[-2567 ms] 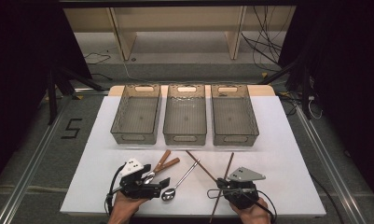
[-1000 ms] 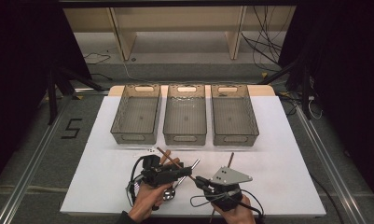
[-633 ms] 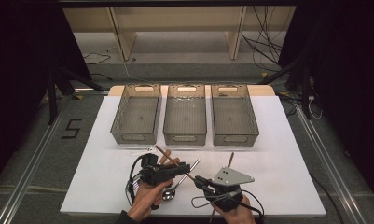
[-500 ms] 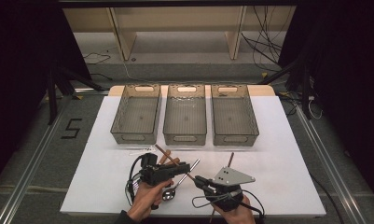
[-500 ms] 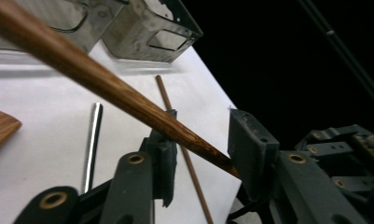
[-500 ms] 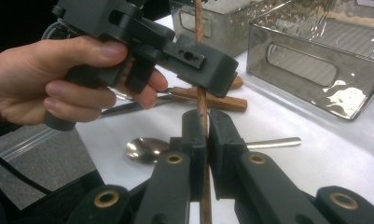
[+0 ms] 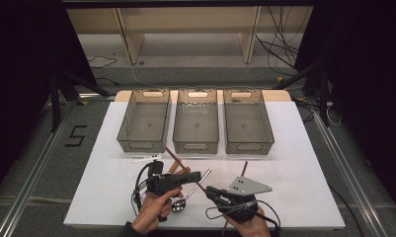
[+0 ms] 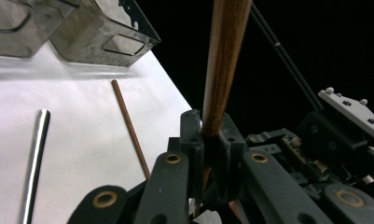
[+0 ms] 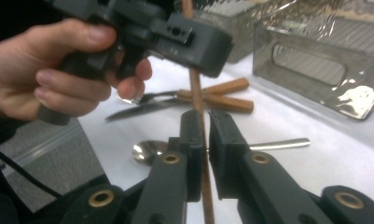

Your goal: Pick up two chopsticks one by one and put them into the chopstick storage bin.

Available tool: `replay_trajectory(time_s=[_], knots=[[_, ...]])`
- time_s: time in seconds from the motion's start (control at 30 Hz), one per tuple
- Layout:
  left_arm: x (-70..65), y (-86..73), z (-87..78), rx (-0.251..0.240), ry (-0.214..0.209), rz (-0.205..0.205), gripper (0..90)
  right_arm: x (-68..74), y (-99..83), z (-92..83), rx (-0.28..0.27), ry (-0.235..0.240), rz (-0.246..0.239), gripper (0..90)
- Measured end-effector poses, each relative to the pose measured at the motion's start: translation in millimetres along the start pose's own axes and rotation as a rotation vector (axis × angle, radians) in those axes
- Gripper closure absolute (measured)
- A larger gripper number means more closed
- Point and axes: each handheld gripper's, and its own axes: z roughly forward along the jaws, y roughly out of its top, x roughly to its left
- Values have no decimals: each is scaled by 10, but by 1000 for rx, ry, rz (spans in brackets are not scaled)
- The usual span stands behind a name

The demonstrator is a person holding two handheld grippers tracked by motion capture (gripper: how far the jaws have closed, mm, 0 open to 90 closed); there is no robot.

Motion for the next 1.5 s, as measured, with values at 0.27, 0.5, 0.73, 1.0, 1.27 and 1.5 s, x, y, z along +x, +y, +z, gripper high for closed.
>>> replay_trajectory(time_s=[0.27,0.5,0.73,1.0,1.27,1.5], knots=[[-69,160,-168,-2,80,75,842,-132,38,-164,-50,-1,25,583],[-132,473,-464,-16,201,185,841,-231,-8,-225,-66,-23,68,388],[-168,866,-777,-32,307,243,841,-316,-96,-298,-62,-71,67,290],[-208,1366,-1033,-48,406,282,841,-375,-169,-339,-45,-88,83,266],[-178,1741,-1083,-51,498,309,840,-394,-180,-342,-47,-90,87,234],[-37,1956,-1056,-51,563,300,840,-403,-191,-344,-44,-94,92,222]])
